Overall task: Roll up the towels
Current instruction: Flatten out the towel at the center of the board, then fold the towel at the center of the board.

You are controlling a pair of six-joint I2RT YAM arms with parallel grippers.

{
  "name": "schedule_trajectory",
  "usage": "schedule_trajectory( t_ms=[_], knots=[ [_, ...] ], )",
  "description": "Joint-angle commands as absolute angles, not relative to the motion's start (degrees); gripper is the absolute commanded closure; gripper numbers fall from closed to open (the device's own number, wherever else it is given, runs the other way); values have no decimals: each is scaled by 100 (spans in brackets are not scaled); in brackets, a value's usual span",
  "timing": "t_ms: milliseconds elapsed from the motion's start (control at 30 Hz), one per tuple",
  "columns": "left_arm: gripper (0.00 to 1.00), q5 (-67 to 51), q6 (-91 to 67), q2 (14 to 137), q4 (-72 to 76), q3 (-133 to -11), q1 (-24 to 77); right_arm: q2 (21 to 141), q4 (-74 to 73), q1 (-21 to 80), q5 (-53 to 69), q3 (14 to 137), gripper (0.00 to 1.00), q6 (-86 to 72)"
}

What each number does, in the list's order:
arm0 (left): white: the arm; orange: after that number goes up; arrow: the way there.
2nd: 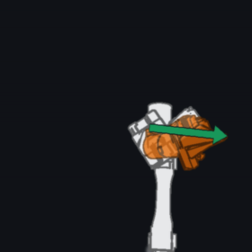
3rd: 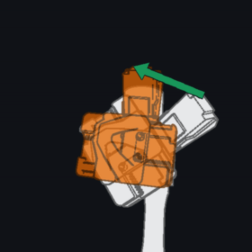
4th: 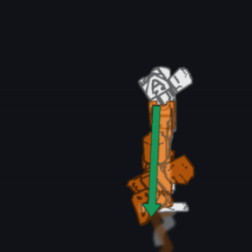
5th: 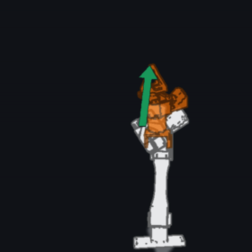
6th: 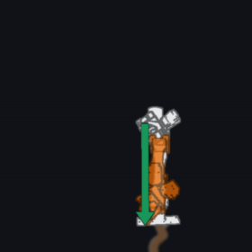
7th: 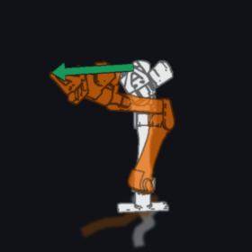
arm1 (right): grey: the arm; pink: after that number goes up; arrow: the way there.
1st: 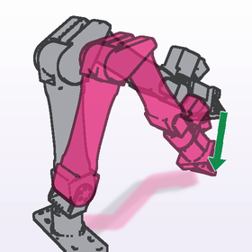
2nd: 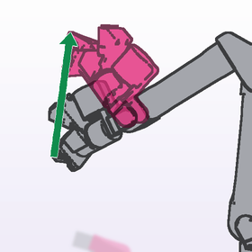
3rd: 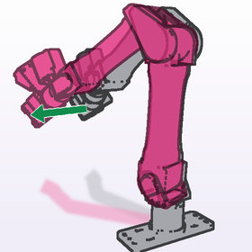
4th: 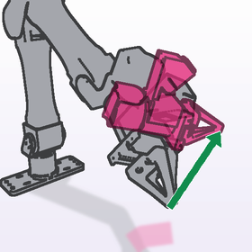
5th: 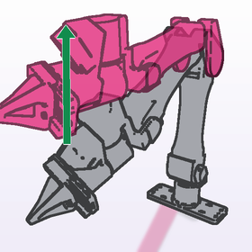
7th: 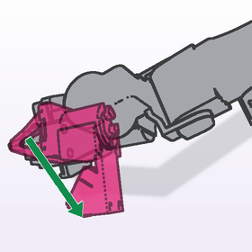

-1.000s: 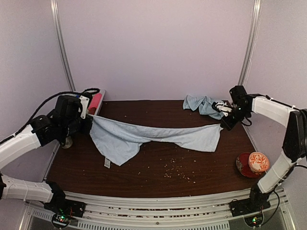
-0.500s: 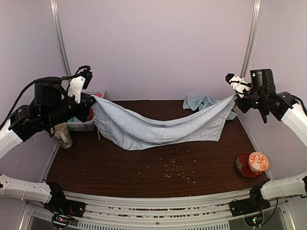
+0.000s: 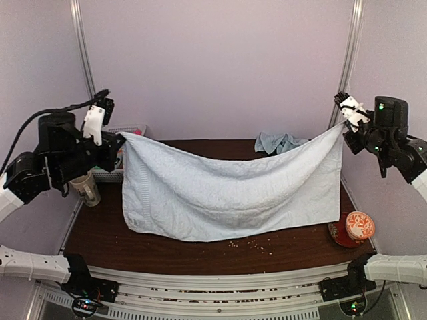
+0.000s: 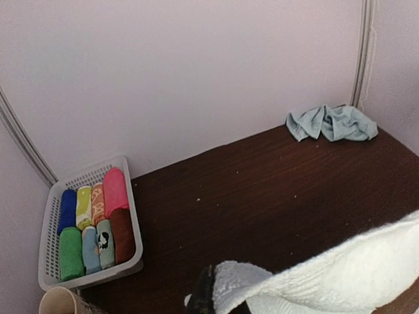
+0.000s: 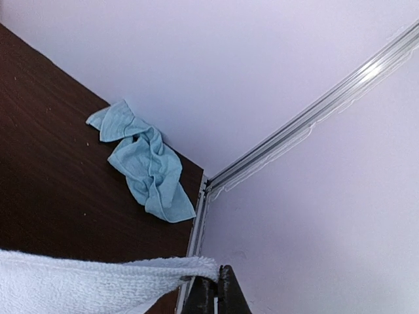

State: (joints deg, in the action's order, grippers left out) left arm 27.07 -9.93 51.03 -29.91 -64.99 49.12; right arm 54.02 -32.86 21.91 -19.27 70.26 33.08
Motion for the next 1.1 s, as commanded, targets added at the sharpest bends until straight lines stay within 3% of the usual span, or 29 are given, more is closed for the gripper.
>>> schedule_trajectory(
  t_ms=[0, 167, 333, 467, 633, 833, 1067],
  knots=[
    [100, 3142, -1561, 6244, -2816, -6092, 4592, 6278, -2649, 2198, -2590, 6488, 100, 3519],
    [100, 2903, -1665, 7803, -2329, -6276, 3772, 7710, -1914, 2026, -2678, 6433, 100, 3694],
    [100, 3230, -1387, 9154, -1783, -6834, 3479, 9564, -1290, 1663, -2980, 7037, 100, 3705],
    [100, 3348, -1034, 10308, -1580, -7442, 3301, 10376, -652, 1530, -3150, 7309, 100, 3869],
    [100, 3636, -577, 11092, -1326, -8059, 3106, 10801, -100, 1477, -3329, 7496, 100, 3870],
    [100, 3659, -135, 11160, -807, -8059, 2907, 10767, 428, 1415, -3392, 7364, 100, 3897],
    [100, 2887, 368, 10953, -168, -7695, 2587, 10761, 371, 1215, -2917, 7443, 100, 4020]
  ],
)
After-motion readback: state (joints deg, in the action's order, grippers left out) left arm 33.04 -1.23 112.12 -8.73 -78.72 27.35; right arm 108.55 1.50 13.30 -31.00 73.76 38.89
